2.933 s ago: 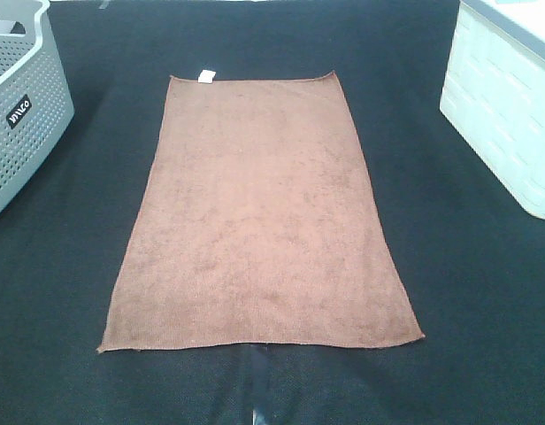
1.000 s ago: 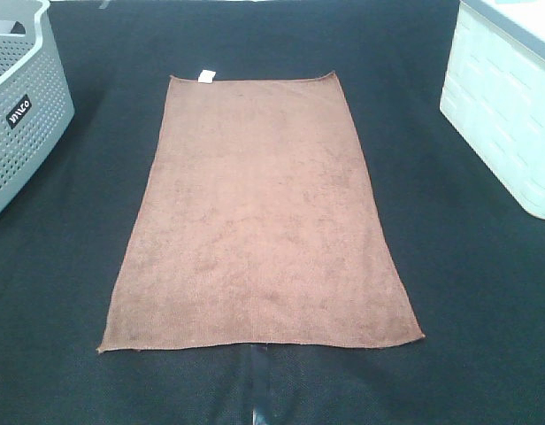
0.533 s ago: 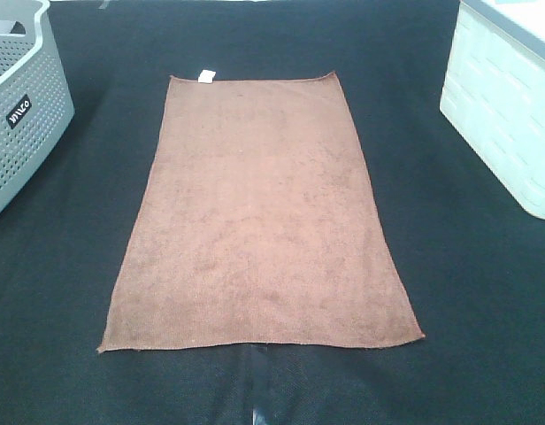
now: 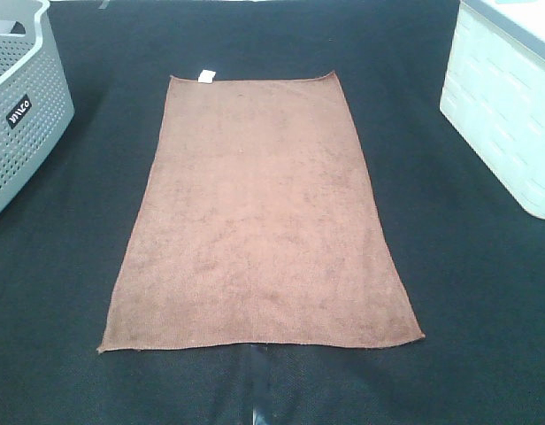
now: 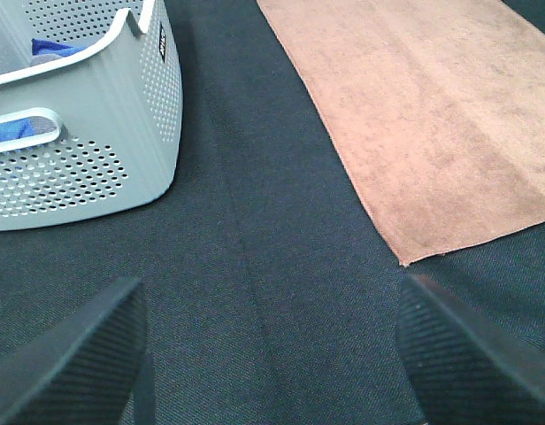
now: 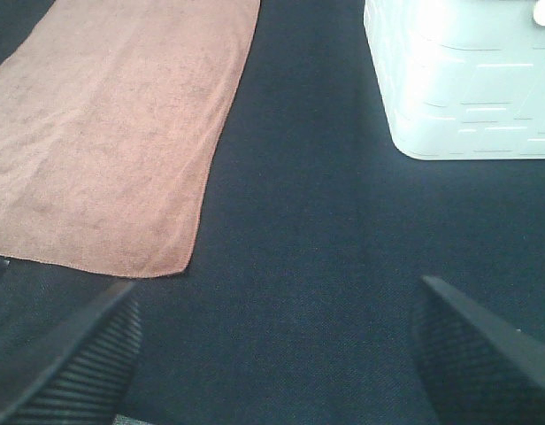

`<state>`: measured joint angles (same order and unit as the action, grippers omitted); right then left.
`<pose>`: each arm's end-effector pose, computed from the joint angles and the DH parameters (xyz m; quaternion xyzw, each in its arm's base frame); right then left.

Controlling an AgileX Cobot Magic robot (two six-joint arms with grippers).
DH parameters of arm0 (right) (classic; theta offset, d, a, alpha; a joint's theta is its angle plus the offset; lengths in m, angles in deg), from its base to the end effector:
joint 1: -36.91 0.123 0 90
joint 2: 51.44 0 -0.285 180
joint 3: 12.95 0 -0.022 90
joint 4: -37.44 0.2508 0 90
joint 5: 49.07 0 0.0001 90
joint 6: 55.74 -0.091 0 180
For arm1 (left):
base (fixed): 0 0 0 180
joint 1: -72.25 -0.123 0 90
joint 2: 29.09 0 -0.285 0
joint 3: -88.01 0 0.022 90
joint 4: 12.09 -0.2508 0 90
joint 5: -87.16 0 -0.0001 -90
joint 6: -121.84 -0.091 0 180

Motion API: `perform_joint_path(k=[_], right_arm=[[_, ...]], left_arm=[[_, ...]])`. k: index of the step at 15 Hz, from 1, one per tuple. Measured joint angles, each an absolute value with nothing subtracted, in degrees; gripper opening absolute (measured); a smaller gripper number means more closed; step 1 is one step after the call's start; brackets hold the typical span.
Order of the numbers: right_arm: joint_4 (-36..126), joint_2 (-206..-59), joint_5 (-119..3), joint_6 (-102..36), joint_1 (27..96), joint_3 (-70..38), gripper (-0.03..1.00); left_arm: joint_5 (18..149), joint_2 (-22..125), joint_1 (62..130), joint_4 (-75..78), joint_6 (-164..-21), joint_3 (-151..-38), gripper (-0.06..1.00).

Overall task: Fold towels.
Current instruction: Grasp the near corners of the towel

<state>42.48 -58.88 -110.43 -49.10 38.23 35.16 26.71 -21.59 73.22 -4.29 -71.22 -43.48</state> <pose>-0.0075 0.0069 0.2789 -0.0613 0.8492 0.0196 0.5241 -0.0061 -0.0106 0.2786 0.1062 0.8415 -0.0123 0.5295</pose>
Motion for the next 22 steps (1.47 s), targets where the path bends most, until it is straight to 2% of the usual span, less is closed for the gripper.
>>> perform_joint_path(k=[8,13,14,16,19,22], right_arm=[[42.08,-58.88,-110.43,-49.10,38.23,35.16,0.78],[42.08,-66.96,-104.07,-50.82,38.23,32.53,0.76],[42.08,-66.96,-104.07,-50.82,38.23,32.53,0.76],[42.19,-77.62,-101.04,-52.65,38.23,29.95,0.76],[43.68,-91.71,-100.98,-52.71,38.23,27.43,0.76],[51.02,-107.52,-100.92,-51.79,38.23,26.80,0.76]], left_arm=[[26.88,-21.59,73.22,-4.24,-71.22,-43.60,0.74],[42.81,-14.08,73.22,-1.20,-66.01,-43.83,0.74],[42.81,-14.08,73.22,-1.20,-66.01,-43.83,0.74],[50.94,-4.92,73.22,3.61,-63.43,-42.80,0.74],[53.87,8.49,73.22,11.92,-63.20,-42.80,0.74],[54.21,27.11,73.22,22.98,-71.51,-42.80,0.74]])
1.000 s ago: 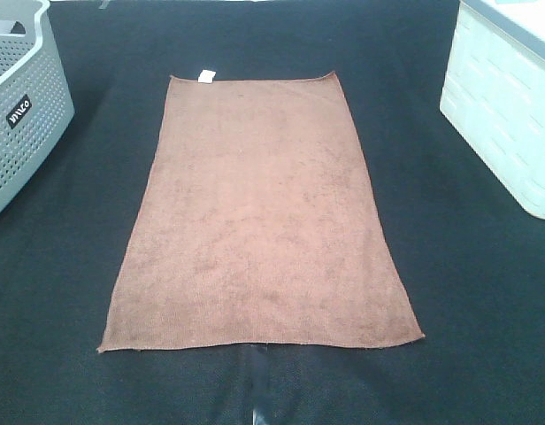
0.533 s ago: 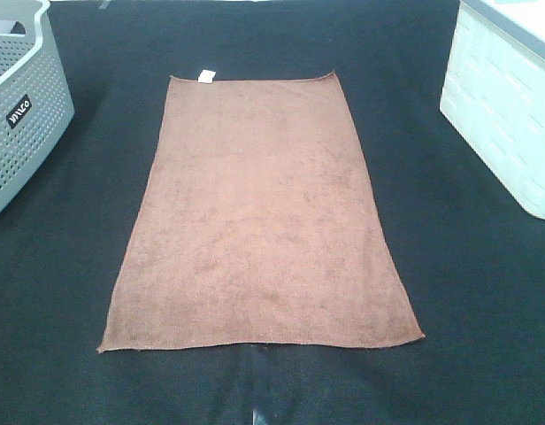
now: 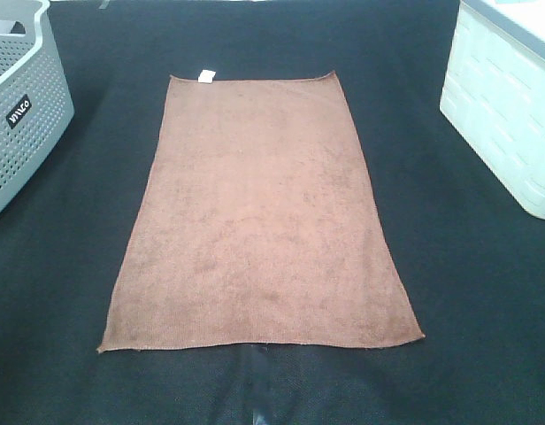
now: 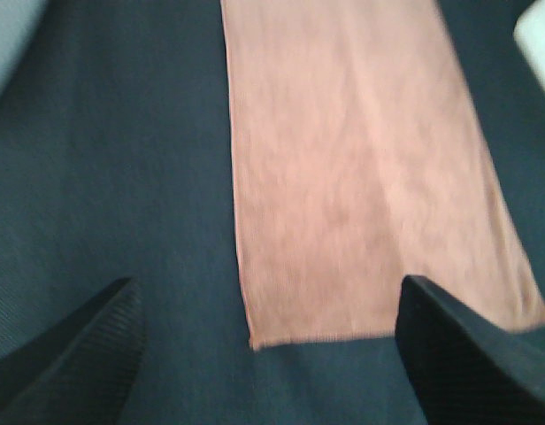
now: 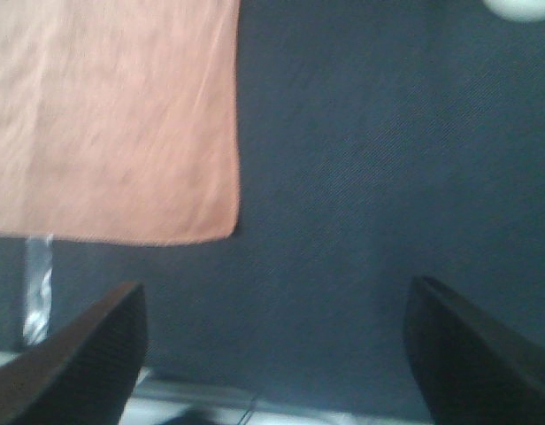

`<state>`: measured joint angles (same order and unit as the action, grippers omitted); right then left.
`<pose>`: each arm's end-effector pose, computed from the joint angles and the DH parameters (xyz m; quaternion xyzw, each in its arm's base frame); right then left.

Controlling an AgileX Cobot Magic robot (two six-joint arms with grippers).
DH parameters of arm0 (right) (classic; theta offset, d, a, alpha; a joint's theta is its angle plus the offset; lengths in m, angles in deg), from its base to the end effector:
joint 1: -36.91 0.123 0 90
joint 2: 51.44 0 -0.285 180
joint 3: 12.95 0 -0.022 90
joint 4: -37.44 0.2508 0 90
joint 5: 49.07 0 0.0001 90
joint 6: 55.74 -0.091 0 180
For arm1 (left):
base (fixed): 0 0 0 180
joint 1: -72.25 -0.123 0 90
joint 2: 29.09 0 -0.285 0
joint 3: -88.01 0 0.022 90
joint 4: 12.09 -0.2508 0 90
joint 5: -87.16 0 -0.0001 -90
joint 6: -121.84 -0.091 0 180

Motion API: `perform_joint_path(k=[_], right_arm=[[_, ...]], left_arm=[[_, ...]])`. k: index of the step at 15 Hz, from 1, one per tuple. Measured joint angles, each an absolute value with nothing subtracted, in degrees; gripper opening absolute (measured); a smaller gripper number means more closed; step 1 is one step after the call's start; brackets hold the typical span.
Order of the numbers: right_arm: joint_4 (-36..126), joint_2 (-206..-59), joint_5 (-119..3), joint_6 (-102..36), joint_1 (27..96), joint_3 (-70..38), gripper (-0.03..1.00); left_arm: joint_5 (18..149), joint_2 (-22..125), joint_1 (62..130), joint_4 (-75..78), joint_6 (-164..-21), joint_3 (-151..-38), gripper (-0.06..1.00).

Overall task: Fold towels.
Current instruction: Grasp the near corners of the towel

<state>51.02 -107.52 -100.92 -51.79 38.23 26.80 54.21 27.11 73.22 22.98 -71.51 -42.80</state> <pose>0.1410 0.0201 0.2809 0.0004 0.9548 0.1033 0.2788 0.1514 -0.0311 0.2551 -0.0656 0.9064 -0.2051 0.3633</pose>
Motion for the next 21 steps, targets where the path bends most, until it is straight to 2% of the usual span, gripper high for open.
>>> perform_joint_path(k=[6,9,10,14,18,21], right_arm=[[66.77,-129.64,-95.65,-36.89,38.23,26.80,0.76],[71.01,-138.98,-87.80,-30.31,40.01,26.74,0.75],[71.01,-138.98,-87.80,-30.31,40.01,26.74,0.75],[73.82,-148.43,-79.09,-28.99,47.11,26.74,0.75],[78.58,-157.09,-76.00,-28.30,47.74,26.68,0.75],[85.62,-161.10,-75.54,-21.94,47.74,26.57,0.75]], left_arm=[[54.50,57.25,73.22,48.25,-97.35,-42.74,0.74],[54.67,69.28,73.22,66.75,-118.61,-42.80,0.74],[54.67,69.28,73.22,66.75,-118.61,-42.80,0.74],[54.78,78.51,73.22,80.85,-132.24,-42.74,0.74],[51.92,84.47,73.22,87.15,-140.26,-42.80,0.74],[47.91,87.50,73.05,88.01,-142.56,-44.34,0.73]])
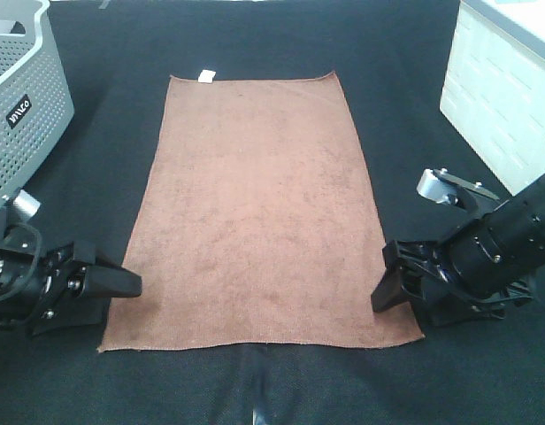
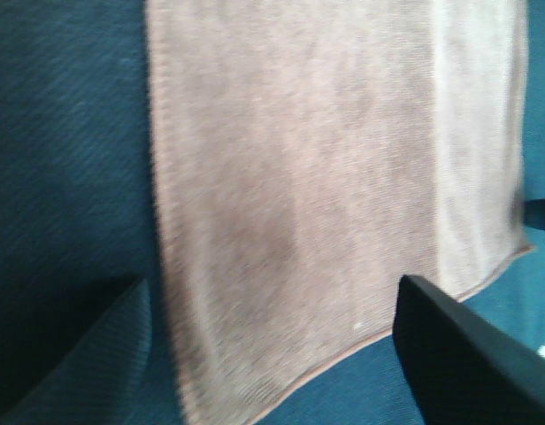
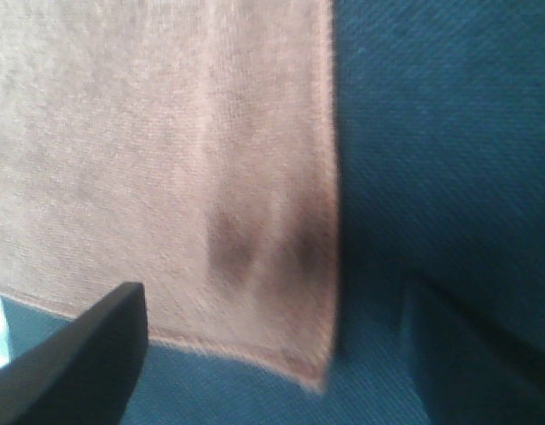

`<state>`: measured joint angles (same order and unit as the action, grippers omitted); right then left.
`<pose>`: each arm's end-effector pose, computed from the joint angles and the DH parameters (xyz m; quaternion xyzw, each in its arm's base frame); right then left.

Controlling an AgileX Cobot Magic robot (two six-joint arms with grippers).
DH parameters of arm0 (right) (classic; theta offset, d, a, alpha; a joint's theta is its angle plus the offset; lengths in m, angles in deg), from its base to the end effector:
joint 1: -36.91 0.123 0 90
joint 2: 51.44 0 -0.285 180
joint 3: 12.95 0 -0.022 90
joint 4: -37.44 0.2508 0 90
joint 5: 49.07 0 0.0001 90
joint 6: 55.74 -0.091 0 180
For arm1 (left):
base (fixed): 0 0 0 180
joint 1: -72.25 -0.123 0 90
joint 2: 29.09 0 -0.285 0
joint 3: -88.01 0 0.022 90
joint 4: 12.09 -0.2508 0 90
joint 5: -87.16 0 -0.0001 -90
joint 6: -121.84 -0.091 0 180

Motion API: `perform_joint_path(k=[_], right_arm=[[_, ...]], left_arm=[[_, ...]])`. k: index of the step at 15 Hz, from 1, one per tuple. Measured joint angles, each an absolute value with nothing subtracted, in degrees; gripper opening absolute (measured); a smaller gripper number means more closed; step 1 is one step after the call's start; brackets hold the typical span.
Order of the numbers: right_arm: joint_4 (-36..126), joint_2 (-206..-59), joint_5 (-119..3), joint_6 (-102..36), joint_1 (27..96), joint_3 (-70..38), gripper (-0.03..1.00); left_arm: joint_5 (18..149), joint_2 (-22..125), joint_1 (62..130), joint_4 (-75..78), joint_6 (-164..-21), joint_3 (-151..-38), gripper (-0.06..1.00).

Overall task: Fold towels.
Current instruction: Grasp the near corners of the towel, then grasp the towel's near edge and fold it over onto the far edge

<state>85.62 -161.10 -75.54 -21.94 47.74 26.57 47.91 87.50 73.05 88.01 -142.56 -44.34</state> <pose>0.2514 0.0789 0.1035 -0.0150 0.9799 0.1849 0.0729 0.2449 -0.0602 0.0774 -0.0750 0.9230 -0.3510 0.1385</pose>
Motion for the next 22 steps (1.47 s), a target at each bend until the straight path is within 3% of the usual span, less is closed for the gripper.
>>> perform_joint_path(k=[4,5,7,8,9,10,11,12,18,22], right_arm=[[98.46,-164.08,-76.69,-10.88,47.74,26.05,0.71],[102.41,-165.11,-77.15,-7.27,47.74,26.05,0.68],[103.61,-165.74,-76.80,-6.24,47.74,26.05,0.50],[103.56,-165.91,-76.63,-6.01,47.74,26.05,0.46],[103.50,-166.37,-75.71,-6.01,47.74,26.05,0.27],[103.21,-166.60,-75.48,-5.95,47.74,26.05,0.16],[103.10,-166.77,-75.37,-5.95,47.74,26.05,0.05],[103.10,-166.88,-75.37,-5.95,47.74,26.05,0.00],[96.28,-160.98,-77.95,-13.40,47.74,26.11,0.00],[92.04,-157.37,-83.33,-17.64,47.74,27.43,0.00]], left_arm=[[44.07,91.51,74.65,88.24,-142.73,-47.49,0.73],[43.67,92.49,76.03,88.35,-142.73,-48.47,0.72],[44.47,94.09,79.24,88.47,-142.67,-50.70,0.65],[45.16,94.26,79.47,88.47,-142.44,-50.87,0.54],[47.39,94.55,79.52,88.47,-141.41,-50.99,0.32],[48.19,94.66,79.52,88.24,-141.18,-50.99,0.18],[48.60,94.66,79.70,87.67,-141.18,-50.99,0.06],[48.71,94.66,79.70,86.86,-141.12,-51.05,0.00],[50.37,90.71,79.24,76.44,-132.99,-50.93,0.00],[50.20,81.94,77.69,61.37,-120.84,-48.47,0.00]])
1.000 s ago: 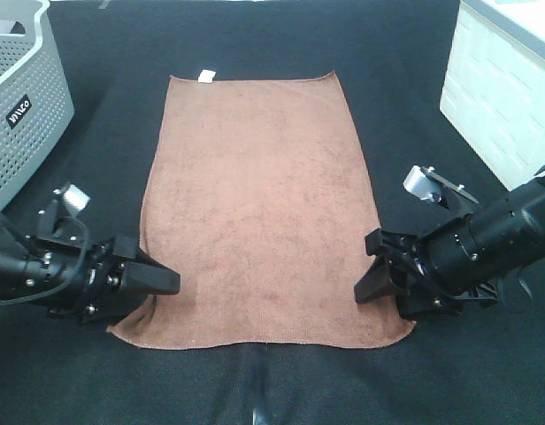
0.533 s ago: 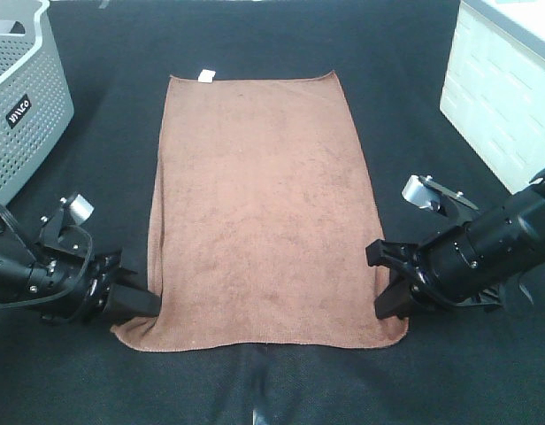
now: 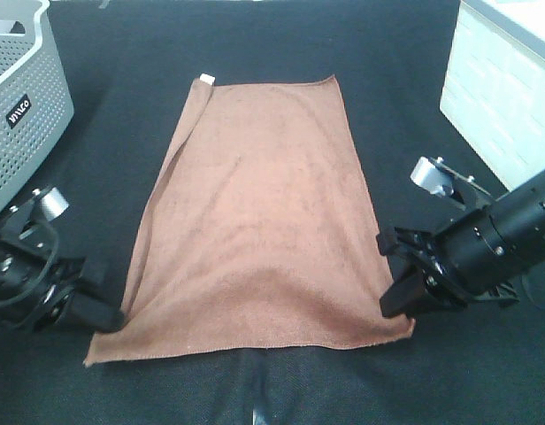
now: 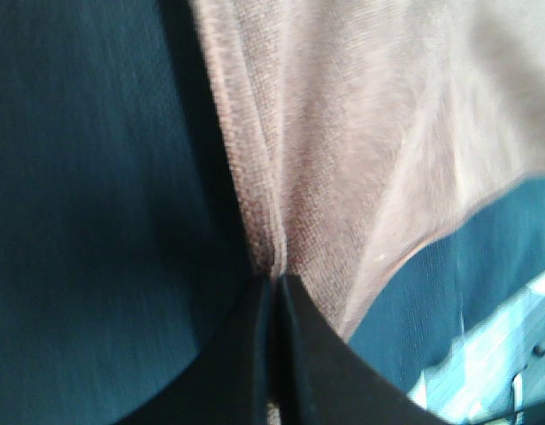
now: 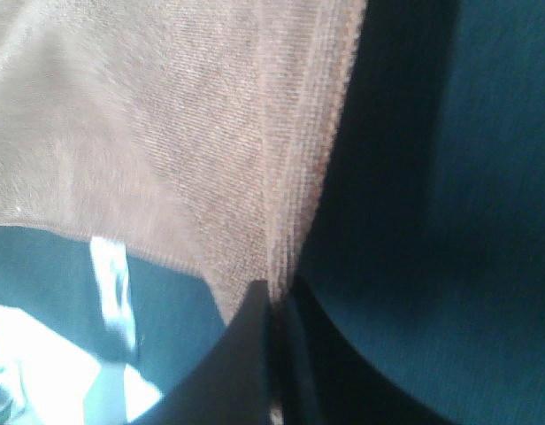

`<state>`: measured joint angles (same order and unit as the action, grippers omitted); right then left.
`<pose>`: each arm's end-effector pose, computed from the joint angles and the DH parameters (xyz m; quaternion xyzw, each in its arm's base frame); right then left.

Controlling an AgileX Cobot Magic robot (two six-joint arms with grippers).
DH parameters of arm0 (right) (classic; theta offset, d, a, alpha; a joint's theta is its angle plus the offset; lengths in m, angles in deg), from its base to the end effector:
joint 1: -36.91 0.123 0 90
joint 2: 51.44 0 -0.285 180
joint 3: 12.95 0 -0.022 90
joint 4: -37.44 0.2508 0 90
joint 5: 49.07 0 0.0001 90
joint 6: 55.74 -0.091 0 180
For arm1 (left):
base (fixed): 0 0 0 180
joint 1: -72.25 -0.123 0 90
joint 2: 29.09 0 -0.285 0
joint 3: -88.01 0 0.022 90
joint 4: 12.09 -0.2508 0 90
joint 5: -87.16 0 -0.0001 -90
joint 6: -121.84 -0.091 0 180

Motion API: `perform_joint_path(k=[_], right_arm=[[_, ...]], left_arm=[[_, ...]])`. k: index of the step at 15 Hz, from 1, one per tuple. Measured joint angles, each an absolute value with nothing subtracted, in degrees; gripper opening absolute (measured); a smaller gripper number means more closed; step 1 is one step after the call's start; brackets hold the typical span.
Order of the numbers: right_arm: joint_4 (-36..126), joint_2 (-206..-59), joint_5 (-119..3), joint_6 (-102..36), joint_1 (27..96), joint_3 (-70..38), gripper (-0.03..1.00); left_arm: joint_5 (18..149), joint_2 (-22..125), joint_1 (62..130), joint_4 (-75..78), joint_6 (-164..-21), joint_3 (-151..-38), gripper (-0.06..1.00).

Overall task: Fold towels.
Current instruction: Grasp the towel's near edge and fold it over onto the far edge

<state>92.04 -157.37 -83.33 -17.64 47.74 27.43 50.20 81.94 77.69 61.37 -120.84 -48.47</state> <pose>0.2402 0.0885 0.1216 -0.0218 0.9663 0.2501 0.0561 0.2410 -0.0757 0.0997 0.0228 0.9471 -0.3105 0.0779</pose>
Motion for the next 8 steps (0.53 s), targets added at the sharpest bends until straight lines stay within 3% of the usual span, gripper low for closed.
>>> perform_joint_path(k=[8], right_arm=[[92.04,-146.37,-85.05,-17.76,47.74,43.36,0.00]], left_arm=[[50.43,73.98,77.69,59.88,-119.92,-32.65,0.00]])
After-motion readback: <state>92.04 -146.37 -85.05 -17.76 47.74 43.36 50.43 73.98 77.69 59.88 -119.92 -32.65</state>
